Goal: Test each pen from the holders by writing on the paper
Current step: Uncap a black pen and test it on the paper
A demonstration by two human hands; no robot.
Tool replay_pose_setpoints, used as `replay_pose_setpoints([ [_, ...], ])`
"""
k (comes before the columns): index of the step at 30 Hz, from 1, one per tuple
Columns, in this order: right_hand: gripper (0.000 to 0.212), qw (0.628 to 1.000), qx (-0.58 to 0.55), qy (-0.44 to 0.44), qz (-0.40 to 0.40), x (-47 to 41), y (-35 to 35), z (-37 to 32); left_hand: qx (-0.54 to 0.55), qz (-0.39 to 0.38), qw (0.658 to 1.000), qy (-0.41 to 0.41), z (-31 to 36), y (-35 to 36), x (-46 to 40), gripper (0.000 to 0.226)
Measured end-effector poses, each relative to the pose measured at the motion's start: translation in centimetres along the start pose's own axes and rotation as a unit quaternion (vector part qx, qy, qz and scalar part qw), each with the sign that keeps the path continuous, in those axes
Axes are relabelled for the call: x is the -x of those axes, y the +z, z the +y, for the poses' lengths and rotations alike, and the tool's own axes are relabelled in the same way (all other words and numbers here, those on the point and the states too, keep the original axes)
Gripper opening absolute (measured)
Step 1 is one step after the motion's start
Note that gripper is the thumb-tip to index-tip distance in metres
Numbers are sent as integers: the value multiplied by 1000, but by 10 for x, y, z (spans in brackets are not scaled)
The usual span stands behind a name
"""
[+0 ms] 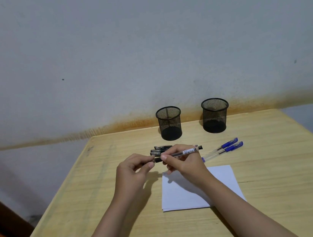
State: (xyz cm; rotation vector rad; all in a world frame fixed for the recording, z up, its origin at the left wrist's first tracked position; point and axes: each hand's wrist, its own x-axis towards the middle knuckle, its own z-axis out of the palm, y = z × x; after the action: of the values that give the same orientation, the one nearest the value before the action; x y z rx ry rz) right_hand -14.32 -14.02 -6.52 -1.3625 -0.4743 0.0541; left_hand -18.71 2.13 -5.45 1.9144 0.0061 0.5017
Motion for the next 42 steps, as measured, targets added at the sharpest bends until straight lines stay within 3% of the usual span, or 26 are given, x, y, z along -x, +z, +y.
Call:
replay_pose_setpoints([
  [4, 5, 1000, -8, -14, -18, -2, 4, -8, 2, 4, 1000, 31, 5, -2, -2, 28],
  [9, 17, 999, 20, -33, -27, 1, 3, -11, -40, -63, 993, 88, 11, -15, -15, 29],
  [14, 25, 985, -20, 13, -172, 3, -14, -20, -24, -115, 986, 114, 14, -28, -24, 33],
  [19, 10, 991, 19, 100, -91, 6, -2, -24, -19, -128, 986, 102, 3, -22, -20, 37],
  [25, 29, 986, 92, 134, -38, 7, 20, -18, -123, -84, 989, 3, -23, -37, -1, 47],
  [27, 32, 981, 125, 143, -24, 4, 31, -10, -216, -101, 971, -23, -41, -55, 4, 57],
  [30, 34, 972, 172, 163, -7, -4, 54, 6, -372, -148, 915, -59, -68, -84, 8, 75],
  [33, 35, 961, 224, 164, -12, -11, 77, 21, -437, -179, 878, -75, -84, -102, 15, 88],
  [42, 37, 921, 356, 153, -42, -24, 111, 29, -438, -161, 883, -56, -97, -104, 21, 96],
])
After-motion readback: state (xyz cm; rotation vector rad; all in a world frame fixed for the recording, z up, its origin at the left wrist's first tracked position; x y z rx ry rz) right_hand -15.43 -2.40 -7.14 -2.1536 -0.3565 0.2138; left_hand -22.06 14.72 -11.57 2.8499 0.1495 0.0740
